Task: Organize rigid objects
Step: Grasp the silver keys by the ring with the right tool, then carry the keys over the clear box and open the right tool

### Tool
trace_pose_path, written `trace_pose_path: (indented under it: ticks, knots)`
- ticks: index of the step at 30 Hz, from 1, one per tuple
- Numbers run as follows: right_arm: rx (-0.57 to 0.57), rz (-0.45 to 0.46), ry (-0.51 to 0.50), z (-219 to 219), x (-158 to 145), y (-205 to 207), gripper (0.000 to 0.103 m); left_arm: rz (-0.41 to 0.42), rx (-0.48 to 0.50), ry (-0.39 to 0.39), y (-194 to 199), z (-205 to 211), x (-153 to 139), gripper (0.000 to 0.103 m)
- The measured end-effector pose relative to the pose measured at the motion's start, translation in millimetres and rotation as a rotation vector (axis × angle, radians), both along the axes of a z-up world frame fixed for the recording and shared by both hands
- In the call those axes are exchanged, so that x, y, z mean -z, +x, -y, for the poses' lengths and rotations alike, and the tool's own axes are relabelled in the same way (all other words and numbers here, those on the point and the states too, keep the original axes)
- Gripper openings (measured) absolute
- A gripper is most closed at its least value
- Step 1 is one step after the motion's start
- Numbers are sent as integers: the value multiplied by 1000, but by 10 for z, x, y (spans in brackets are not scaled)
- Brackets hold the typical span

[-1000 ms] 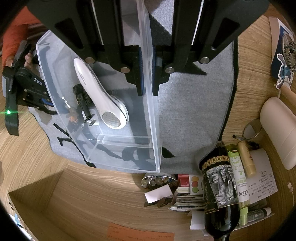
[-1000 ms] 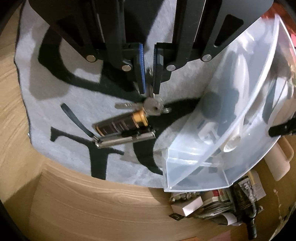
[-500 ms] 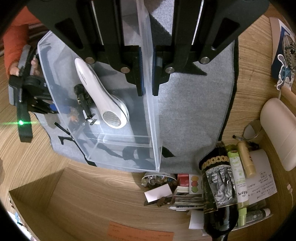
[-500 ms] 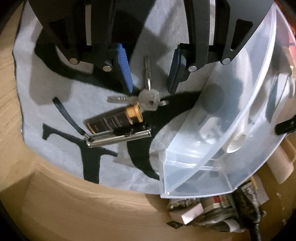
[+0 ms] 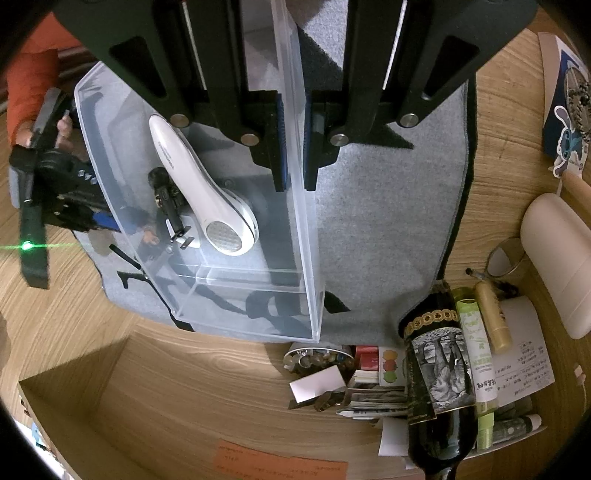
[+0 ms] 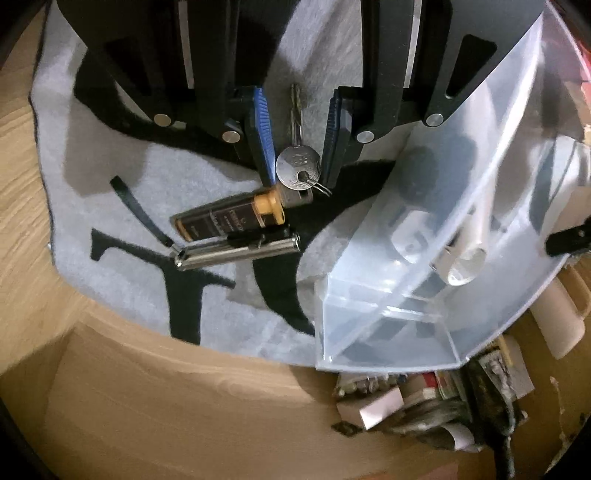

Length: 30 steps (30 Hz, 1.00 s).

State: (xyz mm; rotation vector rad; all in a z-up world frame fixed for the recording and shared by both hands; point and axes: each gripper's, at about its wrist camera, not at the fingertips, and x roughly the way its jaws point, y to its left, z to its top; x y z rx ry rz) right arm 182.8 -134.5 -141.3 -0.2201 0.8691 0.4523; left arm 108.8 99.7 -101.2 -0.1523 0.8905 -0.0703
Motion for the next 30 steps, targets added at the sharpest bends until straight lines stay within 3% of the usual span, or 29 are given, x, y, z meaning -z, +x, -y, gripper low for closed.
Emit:
trace_pose_path:
  ticks: [17,24,30]
  knots:
    - [-57,254,158,-21,-931,-364,23,3,0,0,1,-7,7,8]
    - [-125,304,214,-194,-1130,-468,23,4,0,-3,-13,0,12,8]
    - [-196,294,217,-409,-1101,-503,23,5,0,-3,-14,2,10,8]
